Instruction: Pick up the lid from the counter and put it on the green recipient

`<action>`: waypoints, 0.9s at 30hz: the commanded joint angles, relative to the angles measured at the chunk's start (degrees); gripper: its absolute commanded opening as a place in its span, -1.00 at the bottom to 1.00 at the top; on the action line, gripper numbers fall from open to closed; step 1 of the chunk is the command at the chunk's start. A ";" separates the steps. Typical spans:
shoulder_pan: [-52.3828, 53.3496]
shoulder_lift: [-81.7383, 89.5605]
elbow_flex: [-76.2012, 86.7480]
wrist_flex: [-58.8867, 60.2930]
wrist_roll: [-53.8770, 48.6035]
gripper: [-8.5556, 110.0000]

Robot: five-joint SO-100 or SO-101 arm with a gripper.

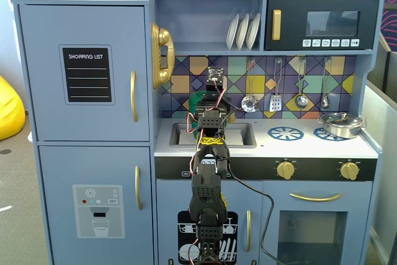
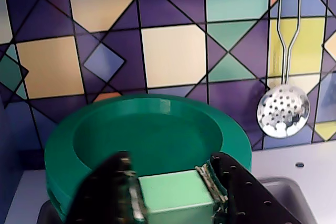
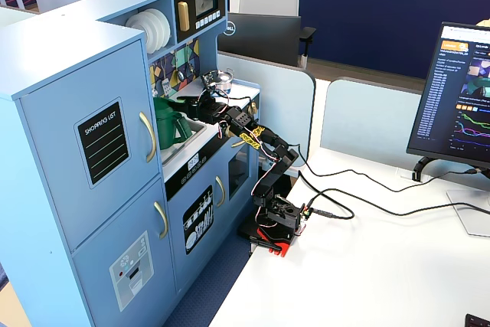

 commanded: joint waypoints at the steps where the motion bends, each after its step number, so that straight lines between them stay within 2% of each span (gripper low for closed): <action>1: -2.29 1.67 -2.11 -3.87 -0.88 -0.48; 4: -2.55 1.23 -4.57 -5.54 -1.85 -0.40; 15: -0.70 8.17 -8.61 -1.41 -4.39 -0.38; 23: 1.23 29.18 5.10 24.87 -4.04 -0.37; 27: 2.90 37.35 16.96 37.18 -1.32 -0.45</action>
